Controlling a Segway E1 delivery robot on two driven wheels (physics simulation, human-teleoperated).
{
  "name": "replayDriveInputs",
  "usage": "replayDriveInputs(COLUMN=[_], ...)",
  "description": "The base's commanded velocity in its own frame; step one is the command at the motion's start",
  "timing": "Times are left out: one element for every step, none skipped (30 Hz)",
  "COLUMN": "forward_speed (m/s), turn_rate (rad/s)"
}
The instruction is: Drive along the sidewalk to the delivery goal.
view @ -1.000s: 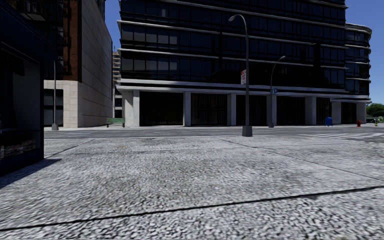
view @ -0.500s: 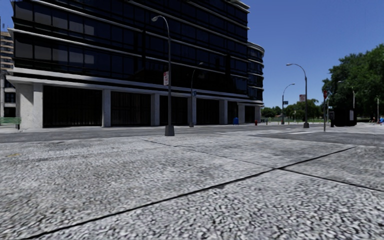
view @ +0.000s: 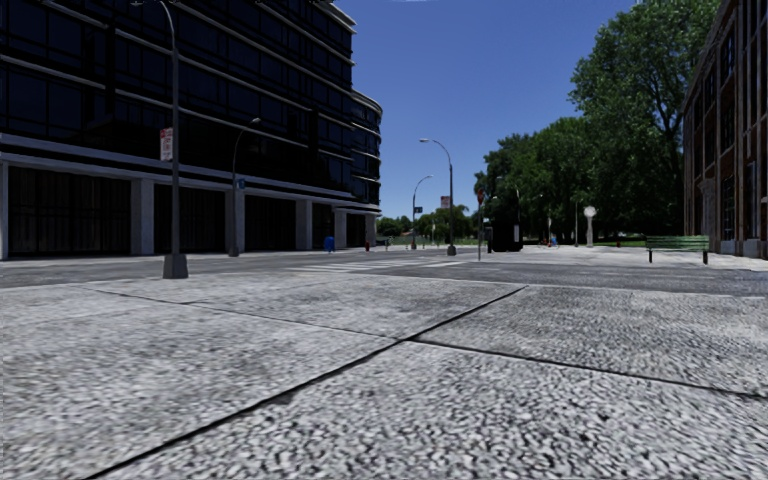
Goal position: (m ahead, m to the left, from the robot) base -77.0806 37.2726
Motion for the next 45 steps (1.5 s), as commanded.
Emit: replayDriveInputs(forward_speed=[1.02, 1.03, 1.03, 1.04, 1.04, 1.04, 1.04, 1.04, 1.04, 1.04, 1.04, 1.04, 1.04, 1.04, 1.04, 1.04, 1.05, 1.05, 1.05, 1.06, 1.06, 1.07, 1.08, 1.11, 1.11, 1.12, 1.12, 1.12, 1.13, 1.13, 1.13, 1.13, 1.13, 1.13, 1.13, 1.14, 1.19, 1.19, 1.24, 1.28, 1.34, 1.39, 1.39, 1.41, 1.44], turn_rate=[-0.88, -0.88, -0.88, -0.88, -0.88, -0.88, -0.88, -0.88, -0.88, -0.88, -0.88, -0.88, -0.88, -0.88, -0.88, -0.88, -0.88, -0.88, -0.88, -0.88, -0.88, -0.88, -0.88, -0.88, -0.88, -0.88, -0.88, -0.88, -0.88, -0.88, -0.88, -0.88, -0.88, -0.88, -0.88, -0.88, -0.88, -0.88, -0.88, -0.88, -0.88, -0.88, -0.88, -0.88, -0.88])
